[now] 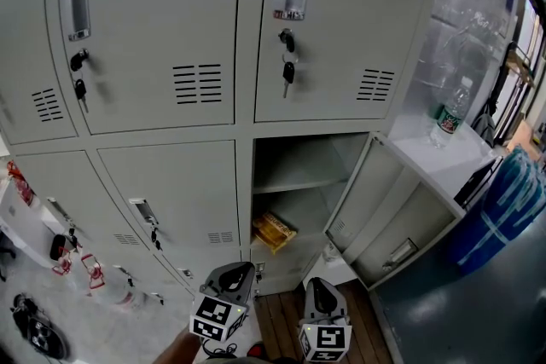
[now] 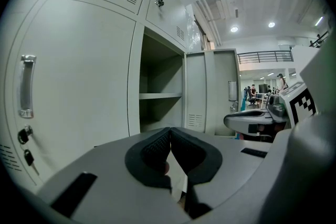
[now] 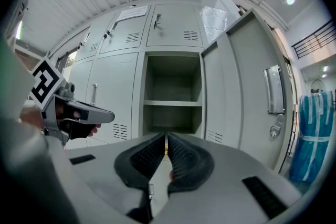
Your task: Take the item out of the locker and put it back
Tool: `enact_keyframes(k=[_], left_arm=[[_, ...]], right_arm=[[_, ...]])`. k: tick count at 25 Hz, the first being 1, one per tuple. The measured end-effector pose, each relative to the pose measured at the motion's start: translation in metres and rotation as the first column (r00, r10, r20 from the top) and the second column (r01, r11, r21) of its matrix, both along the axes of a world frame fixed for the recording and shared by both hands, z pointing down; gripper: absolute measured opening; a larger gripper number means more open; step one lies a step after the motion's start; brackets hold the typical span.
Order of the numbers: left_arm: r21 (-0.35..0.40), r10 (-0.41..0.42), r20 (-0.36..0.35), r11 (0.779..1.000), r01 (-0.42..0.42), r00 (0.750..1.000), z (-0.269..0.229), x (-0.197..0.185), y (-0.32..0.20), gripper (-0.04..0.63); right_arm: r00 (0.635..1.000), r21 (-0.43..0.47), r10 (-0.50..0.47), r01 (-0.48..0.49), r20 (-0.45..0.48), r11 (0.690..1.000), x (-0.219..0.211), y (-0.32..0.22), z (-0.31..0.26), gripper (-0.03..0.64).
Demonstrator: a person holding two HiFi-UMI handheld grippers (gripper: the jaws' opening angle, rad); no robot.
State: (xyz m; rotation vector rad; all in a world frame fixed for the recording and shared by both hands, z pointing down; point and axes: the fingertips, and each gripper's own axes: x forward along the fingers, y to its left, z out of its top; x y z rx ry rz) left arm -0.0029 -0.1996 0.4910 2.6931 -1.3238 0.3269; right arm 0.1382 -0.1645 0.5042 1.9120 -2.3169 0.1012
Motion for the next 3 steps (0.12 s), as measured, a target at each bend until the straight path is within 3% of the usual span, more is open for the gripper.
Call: enact_keyframes(k=[3], left_arm=[[-0.004, 0.003, 0.0, 1.0, -0.003, 1.0, -0.0007, 0.0019, 0.0006, 0.023]], right_arm=[[1.0, 0.0, -0.002, 0.002, 0.002, 1.0, 0.0008, -0.0001, 0.0, 0.029]])
